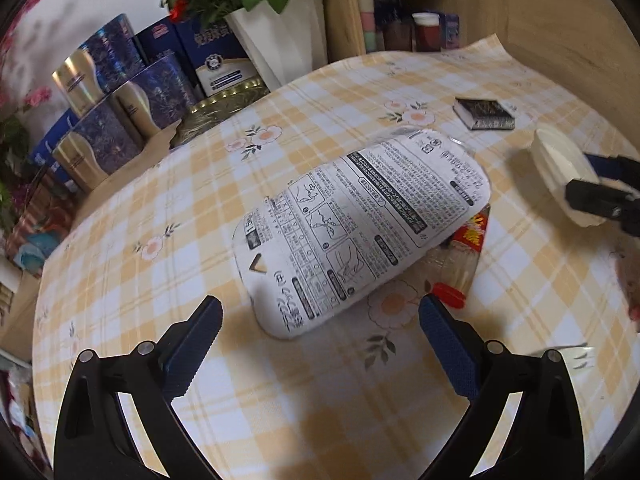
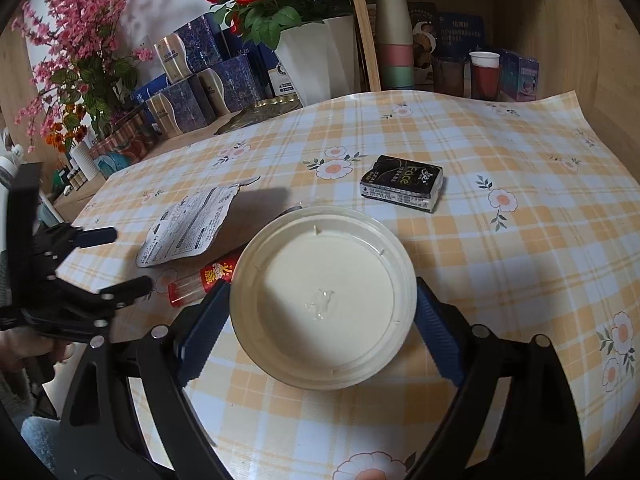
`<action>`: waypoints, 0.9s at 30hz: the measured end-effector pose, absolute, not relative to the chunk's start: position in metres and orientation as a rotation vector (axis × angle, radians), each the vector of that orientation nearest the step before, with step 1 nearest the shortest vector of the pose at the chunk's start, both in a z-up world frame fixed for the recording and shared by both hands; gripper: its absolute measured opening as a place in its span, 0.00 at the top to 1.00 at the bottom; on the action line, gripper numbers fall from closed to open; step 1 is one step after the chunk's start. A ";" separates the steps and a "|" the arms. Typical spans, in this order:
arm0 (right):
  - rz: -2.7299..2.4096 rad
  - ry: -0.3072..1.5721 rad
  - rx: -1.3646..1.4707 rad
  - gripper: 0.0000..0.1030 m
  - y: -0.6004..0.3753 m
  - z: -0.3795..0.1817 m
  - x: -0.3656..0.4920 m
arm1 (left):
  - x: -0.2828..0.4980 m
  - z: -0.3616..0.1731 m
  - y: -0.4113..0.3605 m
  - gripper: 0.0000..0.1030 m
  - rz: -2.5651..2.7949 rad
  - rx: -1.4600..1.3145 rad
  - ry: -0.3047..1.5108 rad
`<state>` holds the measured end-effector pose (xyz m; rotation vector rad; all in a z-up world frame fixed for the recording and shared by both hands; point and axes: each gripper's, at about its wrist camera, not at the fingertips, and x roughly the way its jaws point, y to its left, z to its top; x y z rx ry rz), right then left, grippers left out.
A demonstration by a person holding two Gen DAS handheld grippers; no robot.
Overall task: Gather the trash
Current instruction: 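Grasp the white printed sheet with the left tool while the right tool holds the plate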
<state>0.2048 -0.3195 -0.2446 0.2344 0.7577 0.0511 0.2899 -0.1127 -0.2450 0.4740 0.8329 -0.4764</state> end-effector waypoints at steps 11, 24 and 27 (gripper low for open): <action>0.073 0.750 0.256 0.15 -0.323 -0.245 0.205 | 0.312 -0.254 -0.135 0.09 -0.454 0.632 0.774; 0.071 0.765 0.304 0.15 -0.331 -0.249 0.208 | 0.321 -0.238 -0.165 0.88 -0.614 0.650 0.765; 0.072 0.764 0.309 0.15 -0.332 -0.250 0.208 | 0.331 -0.212 -0.146 0.92 -0.616 0.437 0.792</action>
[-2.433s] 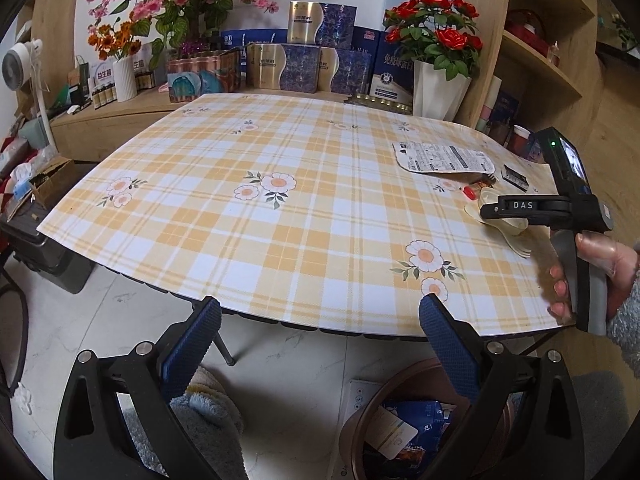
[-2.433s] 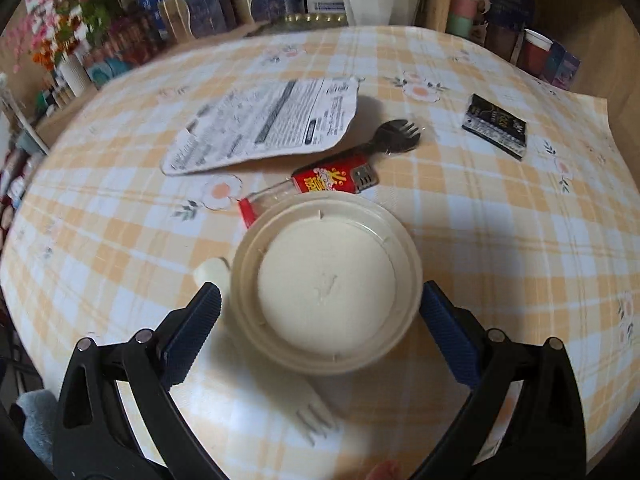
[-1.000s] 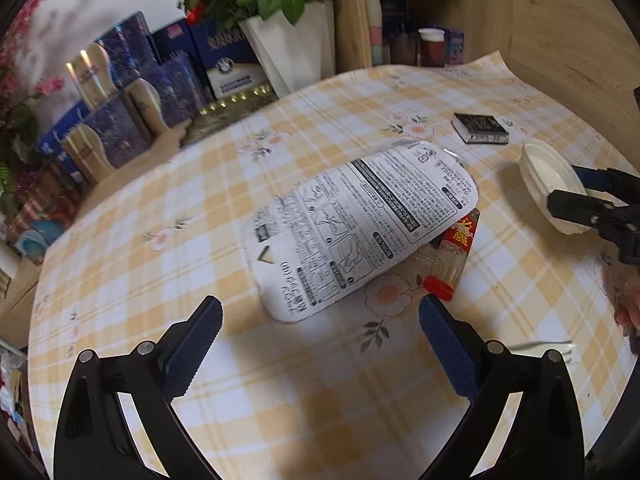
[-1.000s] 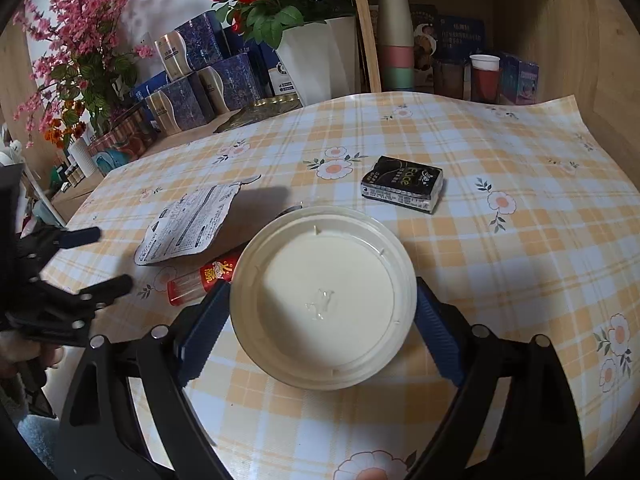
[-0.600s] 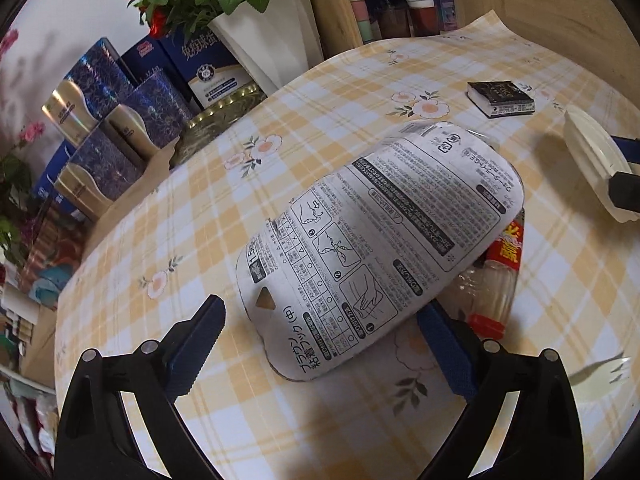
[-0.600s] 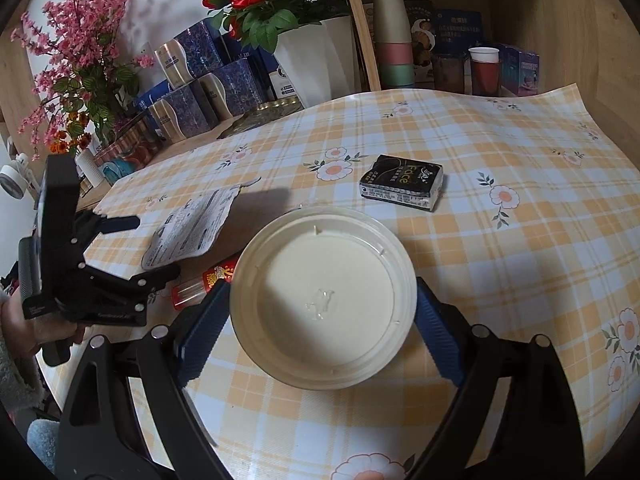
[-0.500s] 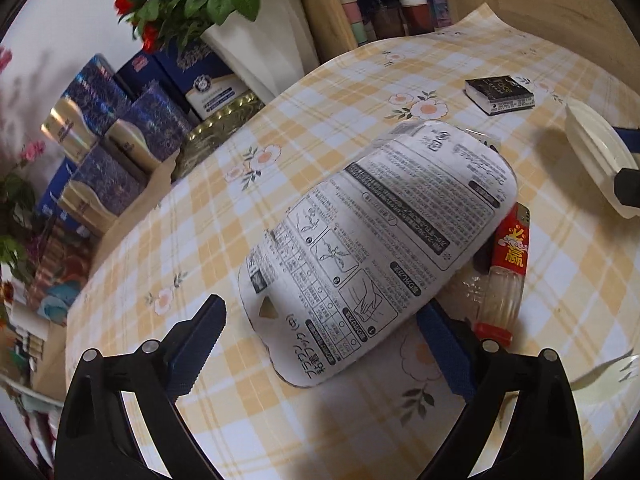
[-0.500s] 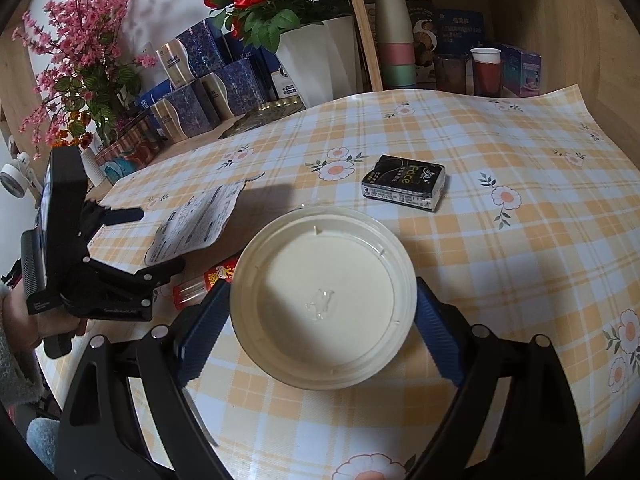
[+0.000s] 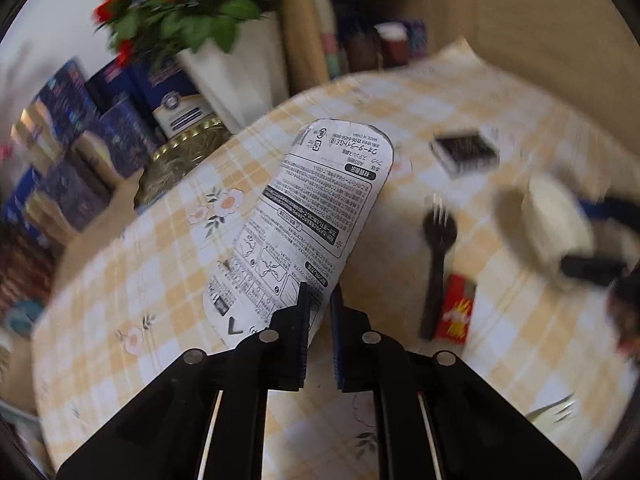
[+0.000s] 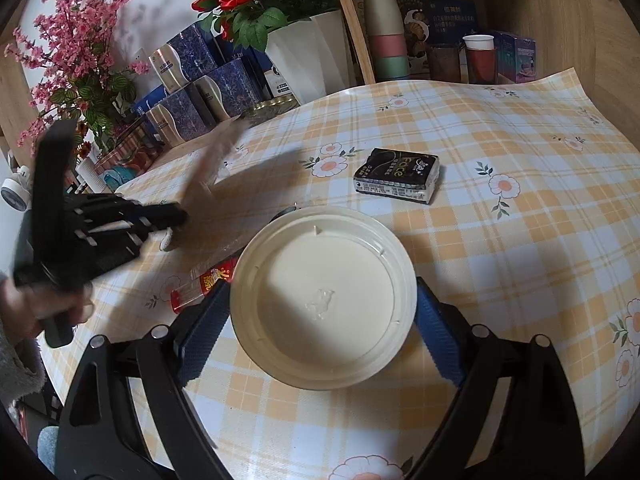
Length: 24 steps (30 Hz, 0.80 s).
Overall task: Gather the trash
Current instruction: 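Grasp the white printed sheet with the left tool while the right tool holds the plate, then carry the printed sheet into the brown bin and open the left tool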
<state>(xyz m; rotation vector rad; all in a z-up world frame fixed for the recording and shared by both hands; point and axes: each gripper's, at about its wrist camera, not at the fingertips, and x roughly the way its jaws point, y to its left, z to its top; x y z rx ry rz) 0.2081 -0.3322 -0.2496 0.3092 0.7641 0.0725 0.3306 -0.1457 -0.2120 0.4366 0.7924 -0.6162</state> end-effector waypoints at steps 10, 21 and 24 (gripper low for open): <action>0.070 0.761 0.330 0.15 -0.336 -0.251 0.207 | 0.302 -0.152 -0.072 0.96 -0.656 -0.056 0.970; 0.042 0.779 0.309 0.15 -0.334 -0.251 0.209 | 0.242 -0.146 -0.032 0.97 -0.624 -0.118 0.964; 0.022 0.788 0.283 0.15 -0.331 -0.249 0.210 | 0.226 -0.138 -0.026 0.98 -0.632 -0.118 0.960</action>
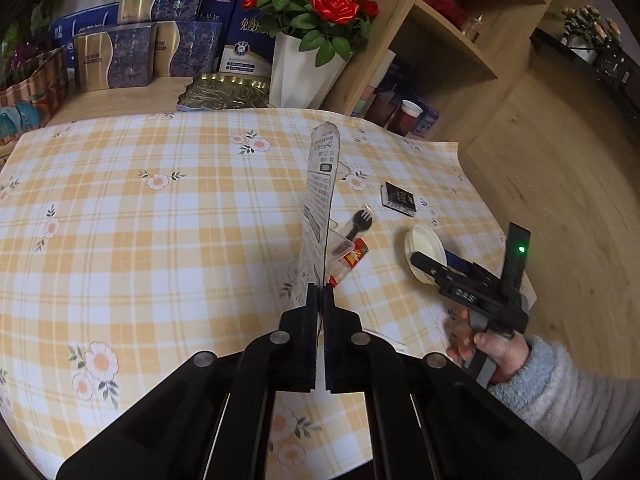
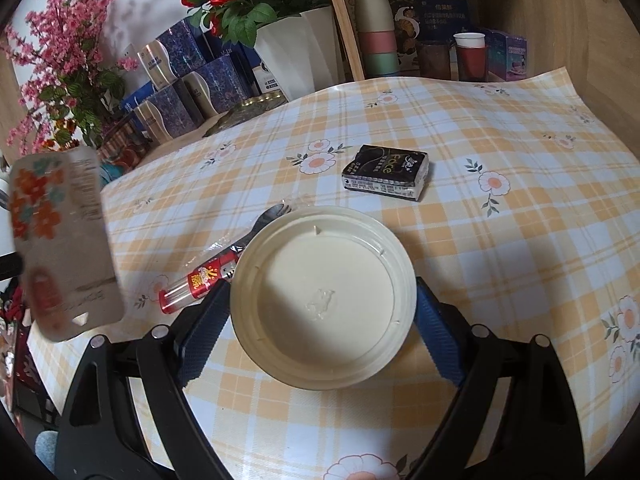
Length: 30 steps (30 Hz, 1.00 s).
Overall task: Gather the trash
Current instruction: 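Carry the printed sheet into the brown bin and open the left tool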
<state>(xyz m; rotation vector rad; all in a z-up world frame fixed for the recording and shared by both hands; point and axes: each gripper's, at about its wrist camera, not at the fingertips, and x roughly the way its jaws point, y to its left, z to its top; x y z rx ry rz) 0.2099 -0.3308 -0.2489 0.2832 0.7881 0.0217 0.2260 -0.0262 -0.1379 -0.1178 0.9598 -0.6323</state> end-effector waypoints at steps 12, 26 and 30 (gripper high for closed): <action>0.080 0.665 0.261 0.16 -0.303 -0.179 0.138 | 0.152 -0.109 -0.015 0.99 -0.702 -0.085 0.937; 0.100 0.628 0.278 0.16 -0.285 -0.160 0.013 | 0.018 -0.163 -0.037 0.99 -0.898 -0.005 1.084; 0.105 0.647 0.283 0.16 -0.282 -0.166 -0.003 | 0.002 -0.192 -0.046 0.99 -0.894 0.043 1.142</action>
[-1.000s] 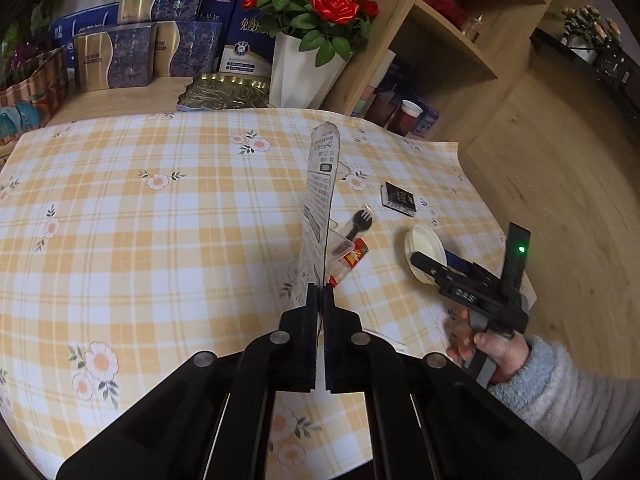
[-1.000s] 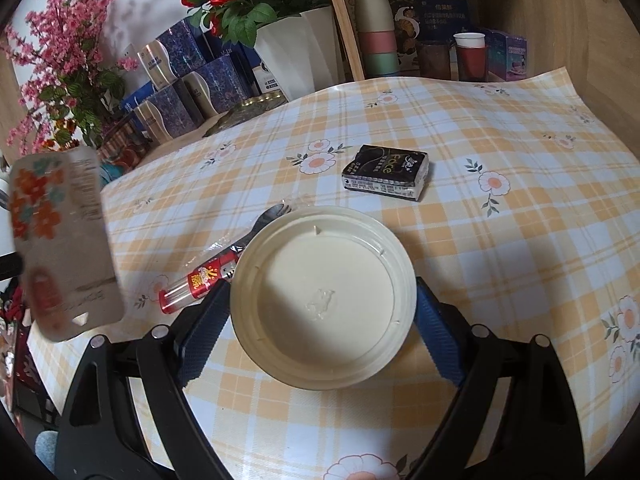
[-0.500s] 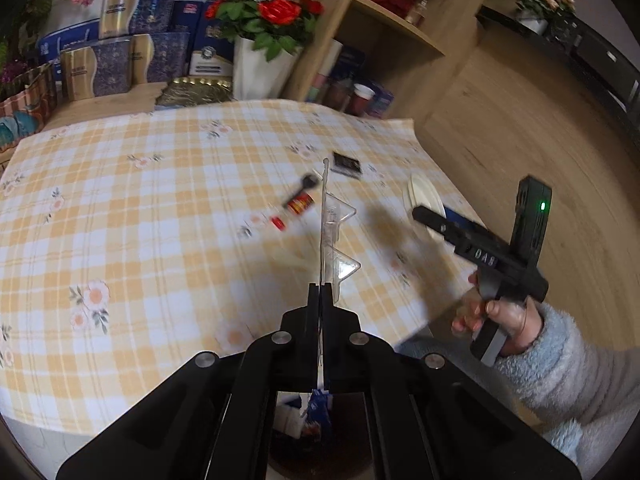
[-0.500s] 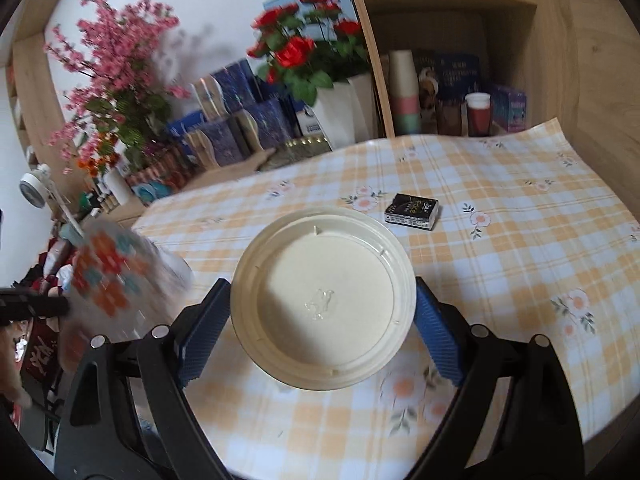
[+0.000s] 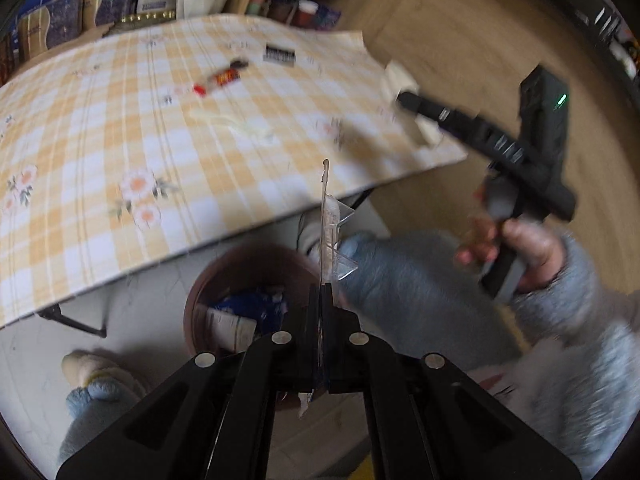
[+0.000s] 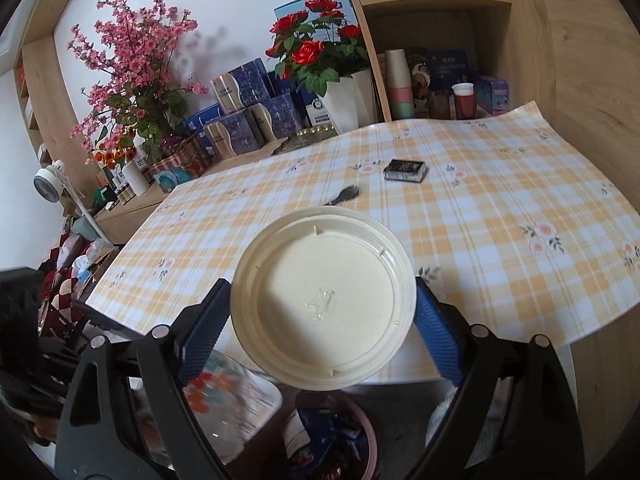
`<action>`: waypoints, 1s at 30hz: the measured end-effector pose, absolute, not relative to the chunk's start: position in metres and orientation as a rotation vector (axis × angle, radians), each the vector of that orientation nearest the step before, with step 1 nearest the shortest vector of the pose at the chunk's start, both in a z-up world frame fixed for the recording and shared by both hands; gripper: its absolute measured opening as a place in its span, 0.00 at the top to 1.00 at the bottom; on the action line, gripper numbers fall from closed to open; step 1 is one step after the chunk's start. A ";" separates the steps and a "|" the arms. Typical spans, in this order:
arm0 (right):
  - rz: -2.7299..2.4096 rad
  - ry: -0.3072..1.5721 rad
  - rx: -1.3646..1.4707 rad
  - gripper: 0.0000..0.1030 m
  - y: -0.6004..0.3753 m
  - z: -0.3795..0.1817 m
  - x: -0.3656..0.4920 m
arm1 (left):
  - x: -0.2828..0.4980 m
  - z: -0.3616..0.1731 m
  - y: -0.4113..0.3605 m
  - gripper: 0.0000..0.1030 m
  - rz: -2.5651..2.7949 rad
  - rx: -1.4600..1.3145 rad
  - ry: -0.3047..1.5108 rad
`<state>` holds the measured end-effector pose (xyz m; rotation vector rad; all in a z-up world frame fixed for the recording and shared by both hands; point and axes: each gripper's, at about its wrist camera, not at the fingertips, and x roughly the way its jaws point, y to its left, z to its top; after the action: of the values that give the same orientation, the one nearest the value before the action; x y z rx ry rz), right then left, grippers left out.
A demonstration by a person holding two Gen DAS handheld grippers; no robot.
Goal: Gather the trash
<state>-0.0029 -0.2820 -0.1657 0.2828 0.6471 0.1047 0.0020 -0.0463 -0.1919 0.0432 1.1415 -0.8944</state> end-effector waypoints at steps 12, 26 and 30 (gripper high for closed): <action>0.096 0.701 0.266 0.16 -0.280 -0.183 -0.020 | 0.017 -0.306 -0.061 0.99 -0.729 0.234 1.336; 0.051 0.738 0.291 0.16 -0.290 -0.200 -0.025 | 0.036 -0.358 -0.083 0.84 -0.602 0.247 1.330; 0.054 0.753 0.289 0.16 -0.289 -0.206 -0.027 | 0.037 -0.328 -0.071 0.52 -0.633 0.121 1.225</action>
<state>-0.0272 -0.2886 -0.2065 0.2893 0.7534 0.0541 0.0366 -0.0712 -0.3276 0.1206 1.2247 -0.6326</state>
